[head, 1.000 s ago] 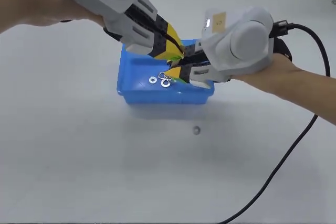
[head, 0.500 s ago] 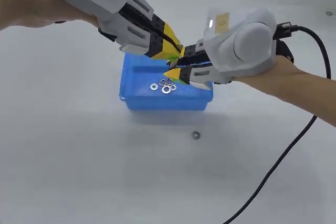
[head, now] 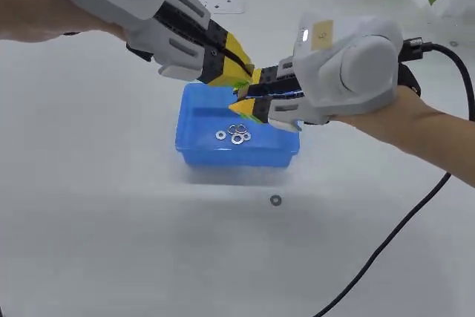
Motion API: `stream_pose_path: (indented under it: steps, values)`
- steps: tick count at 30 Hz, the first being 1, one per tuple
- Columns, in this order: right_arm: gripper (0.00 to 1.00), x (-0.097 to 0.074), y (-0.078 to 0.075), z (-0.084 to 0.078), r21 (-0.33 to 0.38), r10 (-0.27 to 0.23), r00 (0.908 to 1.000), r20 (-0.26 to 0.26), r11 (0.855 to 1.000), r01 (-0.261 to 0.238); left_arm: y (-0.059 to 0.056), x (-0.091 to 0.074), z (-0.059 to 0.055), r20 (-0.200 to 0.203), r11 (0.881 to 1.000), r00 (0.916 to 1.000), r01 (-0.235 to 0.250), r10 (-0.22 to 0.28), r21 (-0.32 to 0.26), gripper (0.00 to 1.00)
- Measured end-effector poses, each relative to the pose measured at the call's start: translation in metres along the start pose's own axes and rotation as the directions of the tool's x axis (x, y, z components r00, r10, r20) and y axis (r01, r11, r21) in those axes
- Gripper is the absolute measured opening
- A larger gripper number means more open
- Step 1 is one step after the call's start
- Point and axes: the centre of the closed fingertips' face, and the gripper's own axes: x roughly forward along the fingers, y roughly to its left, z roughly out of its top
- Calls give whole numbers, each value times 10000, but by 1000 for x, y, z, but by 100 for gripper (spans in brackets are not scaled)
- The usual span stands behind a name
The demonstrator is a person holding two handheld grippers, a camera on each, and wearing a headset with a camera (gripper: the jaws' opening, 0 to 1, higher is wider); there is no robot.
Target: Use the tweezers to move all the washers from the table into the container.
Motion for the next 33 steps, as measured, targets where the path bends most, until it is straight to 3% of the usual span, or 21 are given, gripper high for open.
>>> stream_pose_path:
  steps: [17, 26, 33]
  values:
    - [10, -26, 28, 23, -264, 50, 9993, 374, 9996, -40, -34, -21, 26, 284, 9995, 9994, -221, 215, 236, 6]
    - [10, -35, 48, 19, -244, 223, 9994, 251, 9995, -217, -54, -18, 31, 405, 9998, 9990, -187, 182, 116, 5]
    - [10, -36, 68, 12, -169, 473, 9987, 171, 9988, -470, -67, -12, 24, 389, 9999, 9992, 75, -69, -149, 5]
